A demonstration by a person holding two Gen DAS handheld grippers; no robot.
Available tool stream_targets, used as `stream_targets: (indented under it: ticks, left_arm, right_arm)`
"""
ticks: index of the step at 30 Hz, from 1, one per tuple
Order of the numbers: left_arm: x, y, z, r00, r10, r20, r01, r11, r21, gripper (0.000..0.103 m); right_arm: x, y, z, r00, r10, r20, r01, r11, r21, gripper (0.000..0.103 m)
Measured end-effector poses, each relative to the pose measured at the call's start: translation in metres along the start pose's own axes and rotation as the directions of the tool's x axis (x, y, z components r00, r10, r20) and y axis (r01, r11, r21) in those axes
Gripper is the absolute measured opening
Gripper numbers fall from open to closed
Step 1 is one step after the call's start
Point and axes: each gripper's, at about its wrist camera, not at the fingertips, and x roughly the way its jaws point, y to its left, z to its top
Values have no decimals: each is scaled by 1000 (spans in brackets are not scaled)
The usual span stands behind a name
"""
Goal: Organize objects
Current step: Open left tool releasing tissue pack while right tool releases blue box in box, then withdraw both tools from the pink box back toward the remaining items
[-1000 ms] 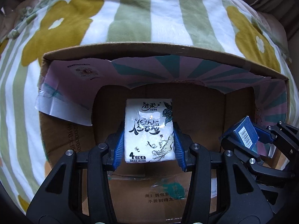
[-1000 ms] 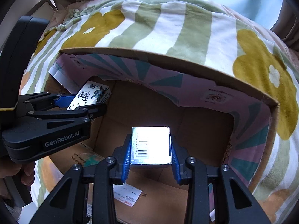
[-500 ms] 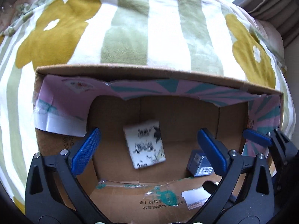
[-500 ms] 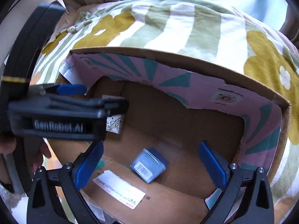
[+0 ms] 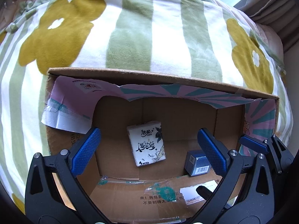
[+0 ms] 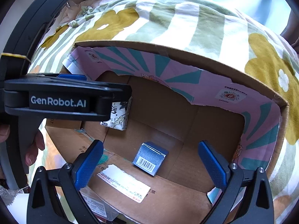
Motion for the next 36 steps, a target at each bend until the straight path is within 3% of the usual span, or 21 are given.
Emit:
stream_targets:
  ticks: [9, 20, 29, 32, 36]
  left_arm:
    - [-35, -7, -9, 1000, -3, 29, 2, 1000, 27, 103]
    - [-128, -11, -35, 992, -23, 123, 21, 1000, 17, 103]
    - [-213, 8, -90, 980, -29, 195, 33, 999, -18, 103]
    - [-238, 12, -114, 975, -6, 224, 7, 1000, -2, 103]
    - [-274, 16, -150, 949, 57, 310, -68, 997, 26, 103]
  right_arm:
    - [-35, 13, 1, 999, -25, 36, 26, 1000, -14, 101]
    - [-108, 41, -15, 995, -47, 86, 48, 999, -6, 101]
    - [-168, 75, -44, 986, -96, 140, 87, 994, 67, 101]
    - [-189, 85, -59, 977, -134, 166, 119, 988, 99, 101]
    - [-215, 94, -82, 962, -180, 206, 150, 976, 156, 101]
